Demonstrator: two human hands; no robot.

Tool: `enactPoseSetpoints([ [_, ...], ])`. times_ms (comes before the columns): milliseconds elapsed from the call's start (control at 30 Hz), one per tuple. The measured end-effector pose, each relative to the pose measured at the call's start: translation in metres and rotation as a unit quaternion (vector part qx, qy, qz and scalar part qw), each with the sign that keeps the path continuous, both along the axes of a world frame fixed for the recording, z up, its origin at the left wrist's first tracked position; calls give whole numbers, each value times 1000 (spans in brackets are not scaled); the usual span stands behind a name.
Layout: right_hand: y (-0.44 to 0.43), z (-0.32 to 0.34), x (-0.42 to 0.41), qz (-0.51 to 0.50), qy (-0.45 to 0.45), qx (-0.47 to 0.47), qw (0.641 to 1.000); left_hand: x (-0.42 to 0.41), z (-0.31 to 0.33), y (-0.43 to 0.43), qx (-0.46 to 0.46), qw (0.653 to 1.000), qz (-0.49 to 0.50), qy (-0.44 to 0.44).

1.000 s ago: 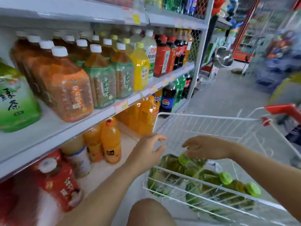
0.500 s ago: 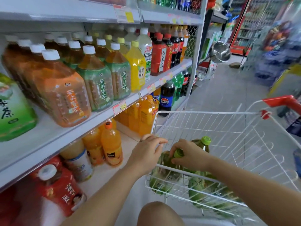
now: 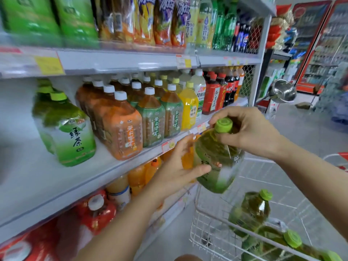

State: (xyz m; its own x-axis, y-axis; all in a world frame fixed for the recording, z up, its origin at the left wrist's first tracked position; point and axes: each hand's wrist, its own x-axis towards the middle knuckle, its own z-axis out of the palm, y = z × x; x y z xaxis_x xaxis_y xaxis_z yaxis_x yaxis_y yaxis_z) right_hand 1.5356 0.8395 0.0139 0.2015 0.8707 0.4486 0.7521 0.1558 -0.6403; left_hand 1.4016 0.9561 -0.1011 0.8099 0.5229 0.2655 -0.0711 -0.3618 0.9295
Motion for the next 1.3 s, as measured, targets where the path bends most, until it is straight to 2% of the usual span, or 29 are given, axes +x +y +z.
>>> enactPoseSetpoints([
  [167, 40, 19, -52, 150, 37, 47, 987, -64, 38, 12, 62, 993, 87, -44],
  [300, 76, 4, -95, 241, 113, 18, 964, -117, 29, 14, 91, 976, 176, -86],
  [400, 100, -1, -114, 255, 144, 21, 956, -143, 22, 23, 115, 953, 263, -96],
  [467, 119, -6, -113, 200, 157, 21, 967, -154, 23, 33, 121, 930, 331, -105],
  [500, 131, -11, -109, 151, 136, 20, 979, -159, 23, 40, 116, 916, 365, -118],
  [567, 157, -26, -99, 42, 6, 0, 999, -165, 25, 56, 105, 888, 422, -148],
  [600, 168, -33, -95, 10, -61, -29, 998, -167, 26, 64, 103, 877, 441, -160],
  [633, 179, -41, -93, -3, -110, -60, 992, -169, 27, 73, 105, 868, 455, -168],
  [700, 194, -53, -93, 1, -150, -95, 984, -170, 27, 88, 112, 857, 473, -169],
  [800, 199, -65, -94, -21, -208, -72, 975, -166, 20, 109, 110, 852, 487, -160],
  [1033, 199, -69, -92, -34, -247, -47, 967, -143, 9, 127, 68, 832, 526, -164],
  [1200, 200, -71, -89, -30, -262, -37, 964, -147, 5, 126, 130, 833, 530, -94],
  [1300, 200, -71, -89, -33, -268, -34, 962, -155, -3, 128, 172, 821, 539, -78],
])
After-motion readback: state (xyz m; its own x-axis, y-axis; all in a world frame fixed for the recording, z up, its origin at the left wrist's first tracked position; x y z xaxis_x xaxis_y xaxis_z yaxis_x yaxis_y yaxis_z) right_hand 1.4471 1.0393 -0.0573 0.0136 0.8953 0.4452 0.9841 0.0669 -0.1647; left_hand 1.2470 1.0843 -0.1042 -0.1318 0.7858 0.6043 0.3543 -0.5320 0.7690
